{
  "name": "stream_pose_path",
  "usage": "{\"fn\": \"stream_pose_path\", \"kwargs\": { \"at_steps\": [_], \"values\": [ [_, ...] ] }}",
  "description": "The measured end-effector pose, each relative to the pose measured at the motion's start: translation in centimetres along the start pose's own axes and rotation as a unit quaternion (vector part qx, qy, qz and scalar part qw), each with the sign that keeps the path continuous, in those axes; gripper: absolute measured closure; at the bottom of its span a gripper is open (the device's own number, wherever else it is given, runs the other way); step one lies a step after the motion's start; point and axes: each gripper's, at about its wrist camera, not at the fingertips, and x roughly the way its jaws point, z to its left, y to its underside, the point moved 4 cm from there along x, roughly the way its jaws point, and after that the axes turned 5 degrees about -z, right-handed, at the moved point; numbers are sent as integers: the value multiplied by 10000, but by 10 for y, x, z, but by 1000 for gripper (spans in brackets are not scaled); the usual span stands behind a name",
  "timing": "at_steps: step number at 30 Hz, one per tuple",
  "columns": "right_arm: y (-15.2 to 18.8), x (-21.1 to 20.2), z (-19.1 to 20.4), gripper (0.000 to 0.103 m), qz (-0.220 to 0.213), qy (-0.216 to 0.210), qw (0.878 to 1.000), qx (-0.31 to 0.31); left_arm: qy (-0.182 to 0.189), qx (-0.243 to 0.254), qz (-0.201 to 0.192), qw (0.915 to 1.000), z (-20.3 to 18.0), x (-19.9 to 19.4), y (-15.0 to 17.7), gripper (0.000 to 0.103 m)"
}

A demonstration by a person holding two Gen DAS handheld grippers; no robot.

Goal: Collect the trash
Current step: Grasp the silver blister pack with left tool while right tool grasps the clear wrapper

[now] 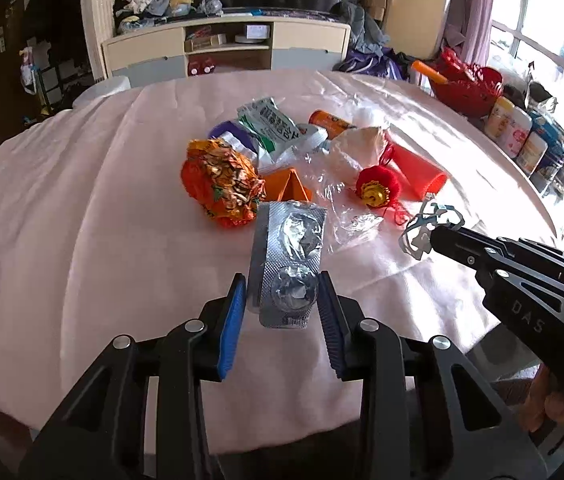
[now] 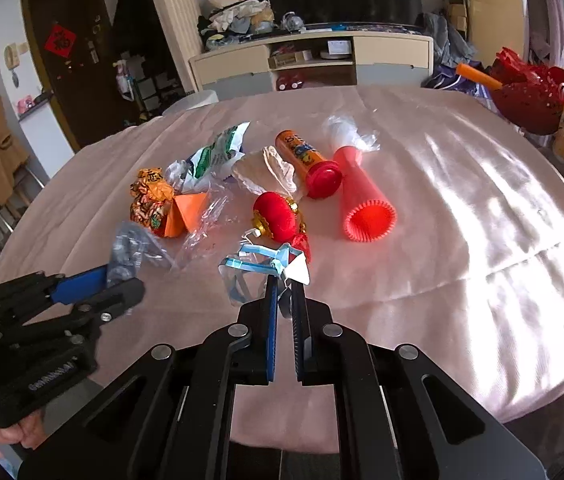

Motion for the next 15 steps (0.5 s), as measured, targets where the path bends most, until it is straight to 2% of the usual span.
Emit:
{"fn": "stream_pose_path", "kwargs": {
  "at_steps": [8,12,15],
  "values": [
    [5,-41,11,95,-252,-123,9995,-172,-130,32,-356,9993,-5,-59,15,69],
    [14,-61,17,95,-332,-264,9986,-310,-237,70,-365,9990,-5,-87,28,69],
    [25,-68,20,95,-237,-356,9982,-426,-334,68,-347,9988,-7,-103,42,69]
  ]
}}
